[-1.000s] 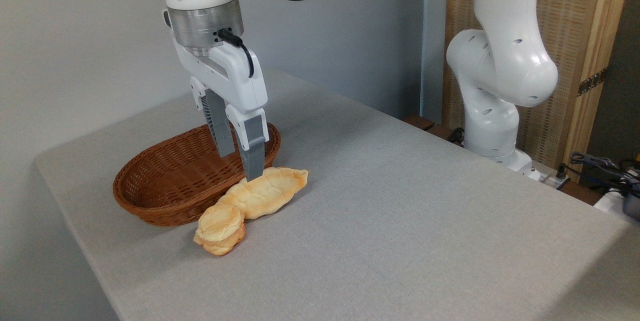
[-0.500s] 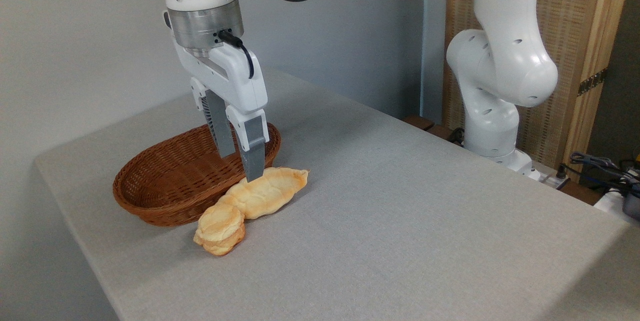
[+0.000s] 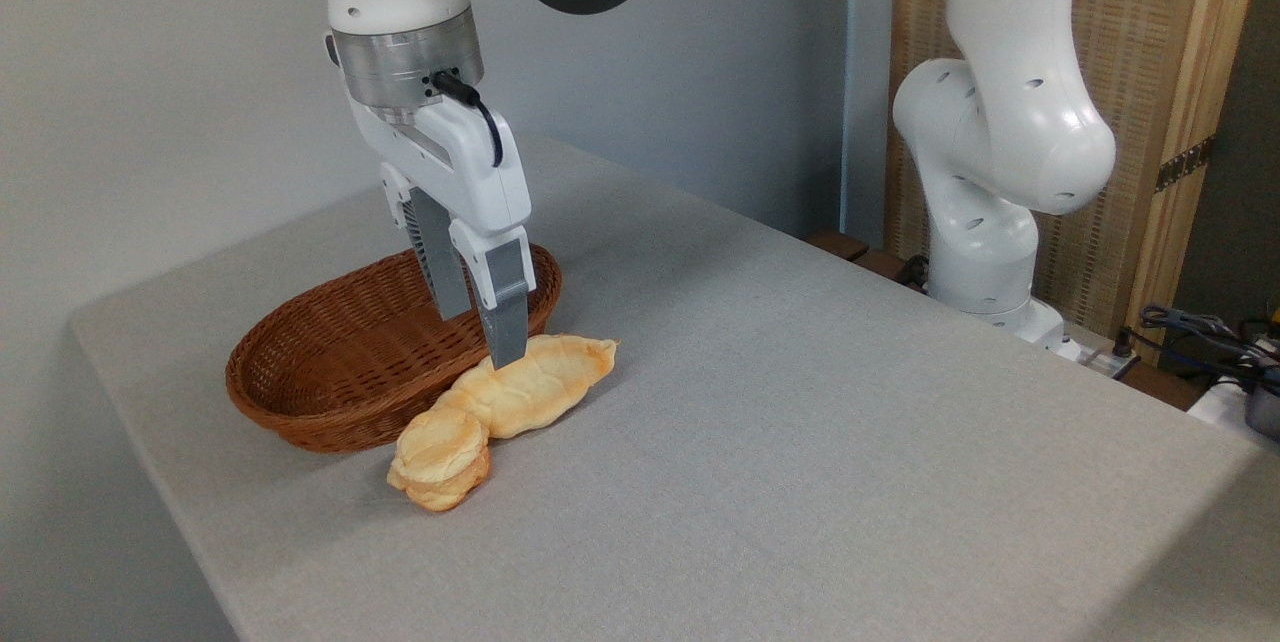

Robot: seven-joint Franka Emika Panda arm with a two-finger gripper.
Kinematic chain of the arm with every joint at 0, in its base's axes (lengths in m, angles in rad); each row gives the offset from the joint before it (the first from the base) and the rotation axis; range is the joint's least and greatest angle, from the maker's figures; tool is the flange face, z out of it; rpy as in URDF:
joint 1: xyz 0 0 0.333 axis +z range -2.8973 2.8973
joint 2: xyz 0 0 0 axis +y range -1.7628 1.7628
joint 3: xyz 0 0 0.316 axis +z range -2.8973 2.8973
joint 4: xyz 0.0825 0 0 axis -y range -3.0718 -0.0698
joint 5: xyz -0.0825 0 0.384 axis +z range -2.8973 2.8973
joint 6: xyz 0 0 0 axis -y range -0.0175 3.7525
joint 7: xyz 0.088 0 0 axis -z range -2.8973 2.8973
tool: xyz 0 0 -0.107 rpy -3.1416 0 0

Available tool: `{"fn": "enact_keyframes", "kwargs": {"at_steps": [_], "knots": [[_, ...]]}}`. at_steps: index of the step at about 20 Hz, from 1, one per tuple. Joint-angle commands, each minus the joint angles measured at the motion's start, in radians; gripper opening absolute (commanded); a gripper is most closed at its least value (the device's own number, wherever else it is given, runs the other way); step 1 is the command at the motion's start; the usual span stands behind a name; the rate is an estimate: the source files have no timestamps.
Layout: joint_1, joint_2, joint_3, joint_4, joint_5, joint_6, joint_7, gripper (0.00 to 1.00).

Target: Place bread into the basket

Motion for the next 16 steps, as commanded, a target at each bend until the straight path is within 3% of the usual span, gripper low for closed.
{"fn": "enact_keyframes", "kwargs": {"at_steps": [1, 11, 16], "knots": [[-0.010, -0.004, 0.005, -0.004, 0.012, 0.000, -0.012, 1.00], [-0.019, -0.005, 0.002, -0.029, 0.012, 0.022, -0.002, 1.00], [-0.030, -0.017, -0.016, -0.095, 0.012, 0.102, -0.001, 1.00]]}}
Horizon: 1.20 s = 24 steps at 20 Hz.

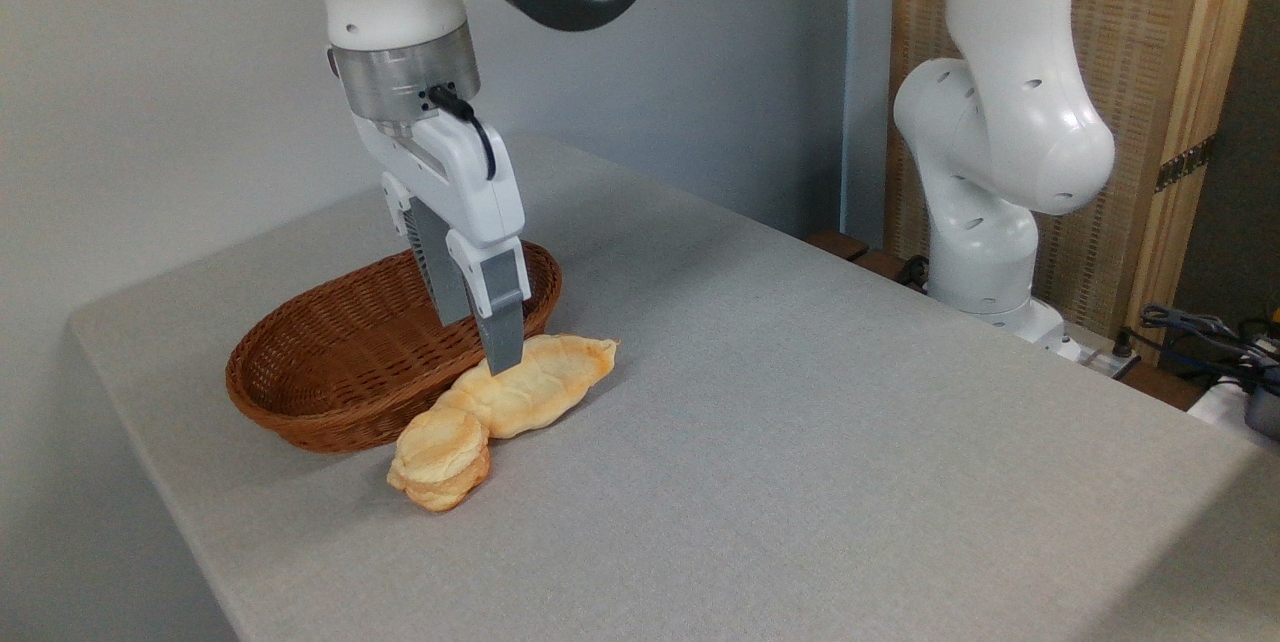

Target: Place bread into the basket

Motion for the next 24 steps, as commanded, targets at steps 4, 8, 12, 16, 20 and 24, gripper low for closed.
{"fn": "enact_keyframes", "kwargs": {"at_steps": [4, 8, 12, 16, 20, 24], "knots": [[-0.040, -0.021, -0.015, -0.105, 0.012, 0.095, 0.047, 1.00], [-0.049, -0.021, -0.039, -0.142, 0.012, 0.080, 0.143, 1.00], [-0.049, -0.023, -0.056, -0.153, 0.012, -0.006, 0.253, 1.00], [-0.049, -0.032, -0.055, -0.162, 0.012, -0.070, 0.373, 1.00], [-0.049, -0.029, -0.055, -0.192, 0.013, -0.060, 0.443, 1.00], [-0.051, -0.018, -0.056, -0.197, 0.023, -0.035, 0.506, 1.00]]}}
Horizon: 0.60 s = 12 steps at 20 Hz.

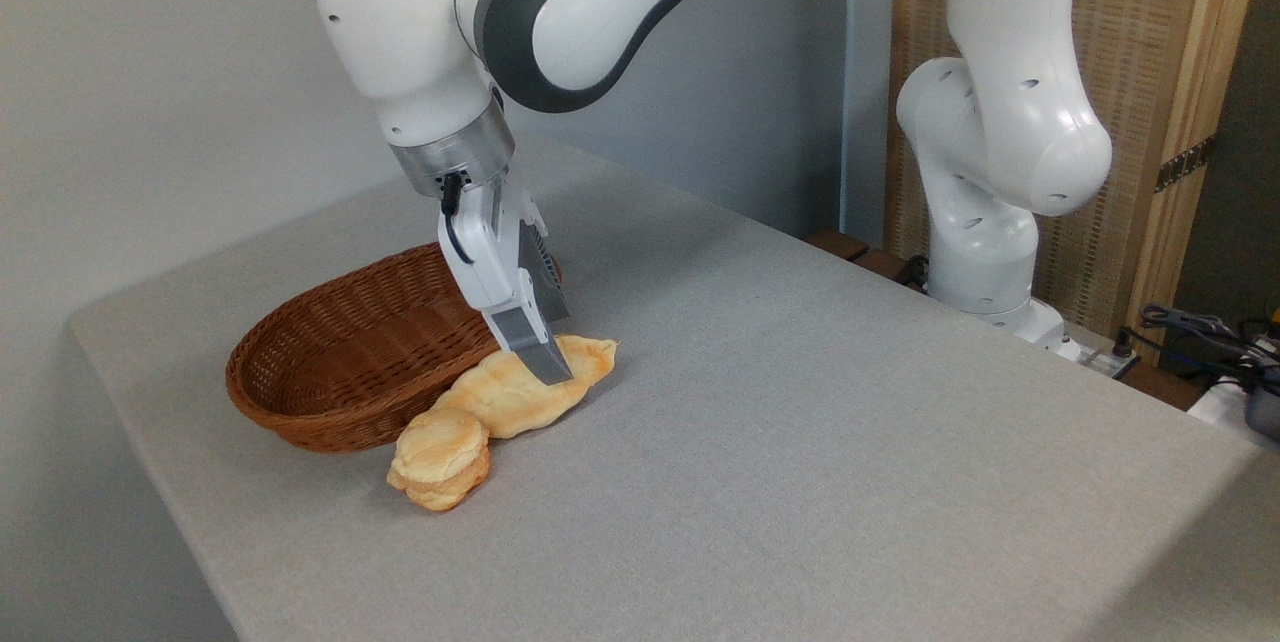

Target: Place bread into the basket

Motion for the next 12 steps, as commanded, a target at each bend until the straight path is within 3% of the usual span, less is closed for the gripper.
{"fn": "enact_keyframes", "kwargs": {"at_steps": [1, 7, 9, 12], "knots": [[-0.004, -0.008, 0.003, -0.025, 0.031, 0.030, 0.076, 1.00], [-0.004, 0.029, 0.003, -0.027, 0.093, 0.059, 0.107, 0.97], [-0.004, 0.037, 0.003, -0.027, 0.094, 0.075, 0.107, 0.73], [-0.002, 0.037, 0.005, -0.027, 0.094, 0.076, 0.107, 0.29]]}}
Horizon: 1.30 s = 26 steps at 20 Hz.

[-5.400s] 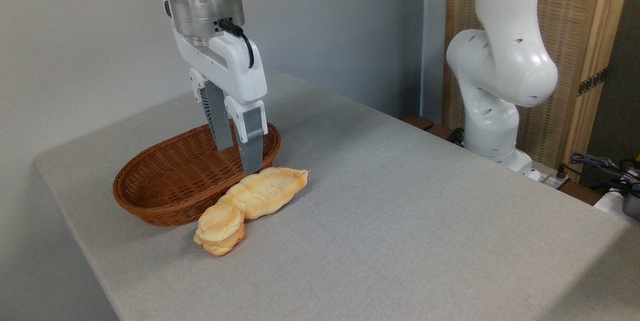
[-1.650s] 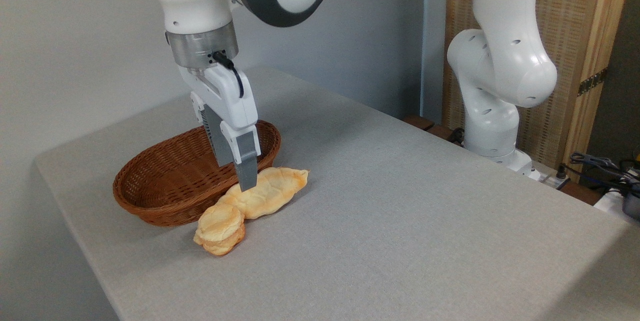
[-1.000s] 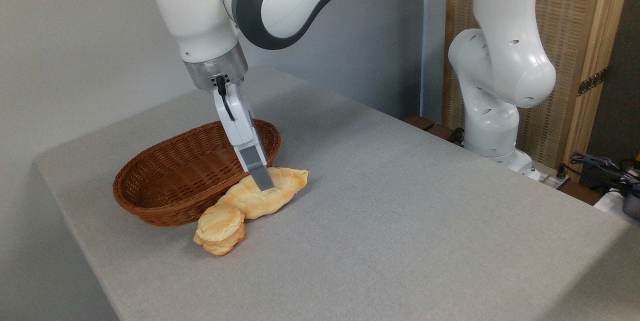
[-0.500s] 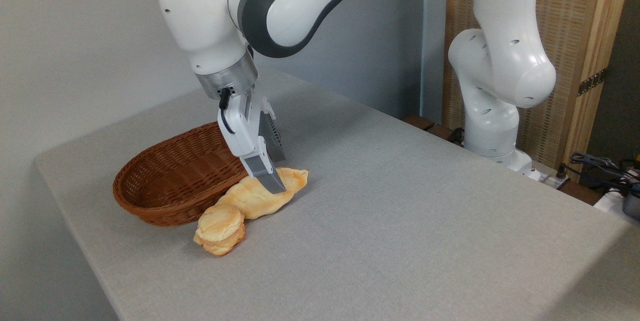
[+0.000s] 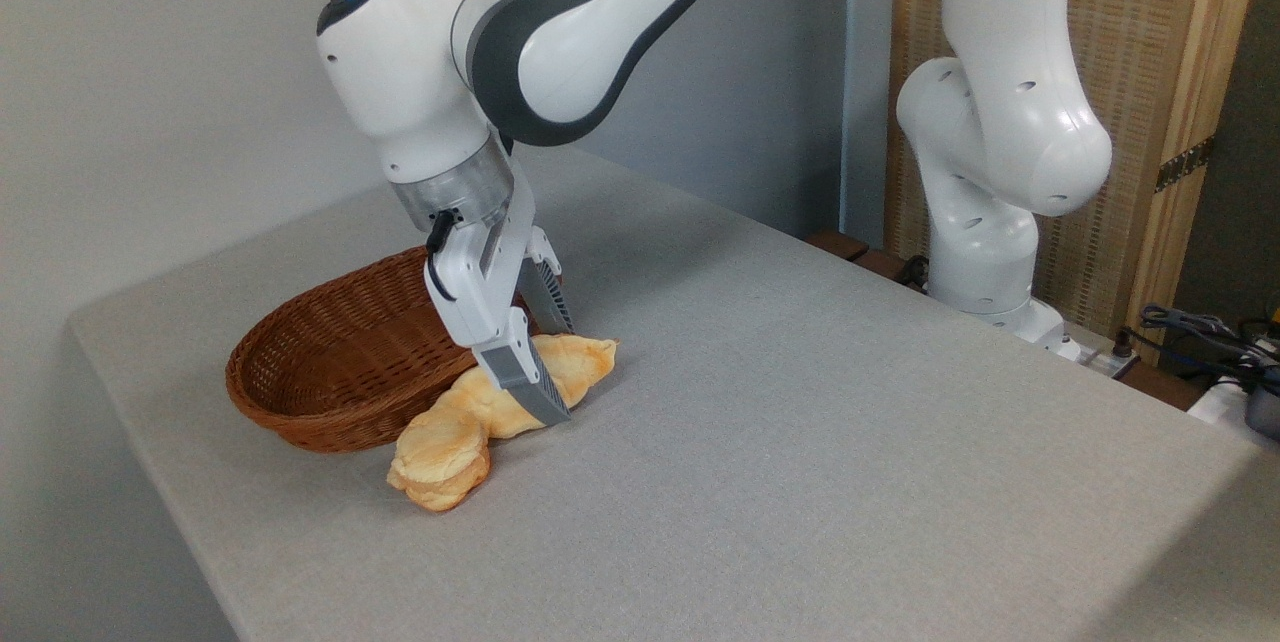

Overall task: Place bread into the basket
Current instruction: 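Lift the grasped bread roll and move it over the wicker basket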

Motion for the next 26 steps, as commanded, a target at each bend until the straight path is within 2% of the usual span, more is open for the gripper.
{"fn": "enact_keyframes", "kwargs": {"at_steps": [1, 21, 26], "knots": [[-0.002, -0.009, 0.005, -0.008, 0.013, 0.013, 0.021, 0.22], [0.007, -0.040, 0.016, 0.004, 0.013, -0.031, 0.022, 0.23], [0.010, -0.064, 0.037, 0.085, 0.004, -0.161, 0.021, 0.23]]}}
